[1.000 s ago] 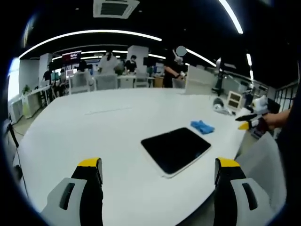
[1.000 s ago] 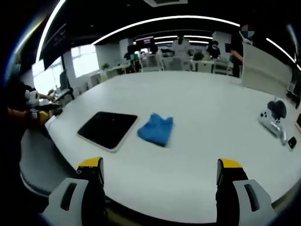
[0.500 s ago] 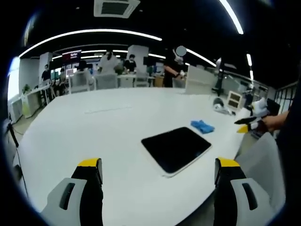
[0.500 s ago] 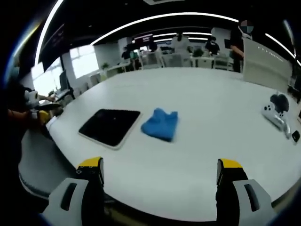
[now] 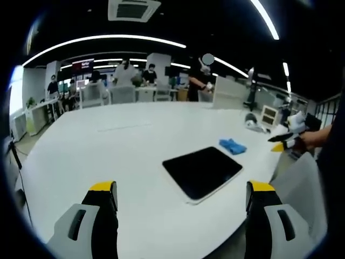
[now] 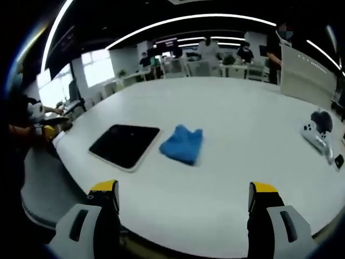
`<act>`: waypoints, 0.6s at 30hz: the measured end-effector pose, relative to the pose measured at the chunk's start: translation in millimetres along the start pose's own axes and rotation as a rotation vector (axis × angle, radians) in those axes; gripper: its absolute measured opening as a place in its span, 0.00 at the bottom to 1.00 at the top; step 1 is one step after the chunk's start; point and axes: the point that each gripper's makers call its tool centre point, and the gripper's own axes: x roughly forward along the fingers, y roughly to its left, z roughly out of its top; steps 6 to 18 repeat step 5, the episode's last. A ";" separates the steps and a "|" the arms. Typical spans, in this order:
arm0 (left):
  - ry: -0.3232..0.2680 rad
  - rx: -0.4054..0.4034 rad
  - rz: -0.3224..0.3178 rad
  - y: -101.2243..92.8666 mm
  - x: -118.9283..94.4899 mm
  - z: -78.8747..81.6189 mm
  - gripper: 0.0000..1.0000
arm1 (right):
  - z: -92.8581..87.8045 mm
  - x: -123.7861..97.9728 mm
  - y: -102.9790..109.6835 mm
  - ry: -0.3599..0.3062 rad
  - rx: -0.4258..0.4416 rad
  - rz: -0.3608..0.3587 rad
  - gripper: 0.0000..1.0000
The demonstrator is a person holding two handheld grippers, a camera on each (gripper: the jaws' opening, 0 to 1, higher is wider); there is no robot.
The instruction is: Wipe the mirror surface with the cleaning cloth until all visible marks leave the cleaned area.
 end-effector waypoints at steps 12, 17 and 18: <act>0.015 0.009 -0.007 -1.7 0.8 -2.9 0.99 | -2.2 0.3 0.0 0.006 0.005 -0.008 1.00; 0.015 0.009 -0.007 -1.7 0.8 -2.9 0.99 | -2.2 0.3 0.0 0.006 0.005 -0.008 1.00; 0.015 0.009 -0.007 -1.7 0.8 -2.9 0.99 | -2.2 0.3 0.0 0.006 0.005 -0.008 1.00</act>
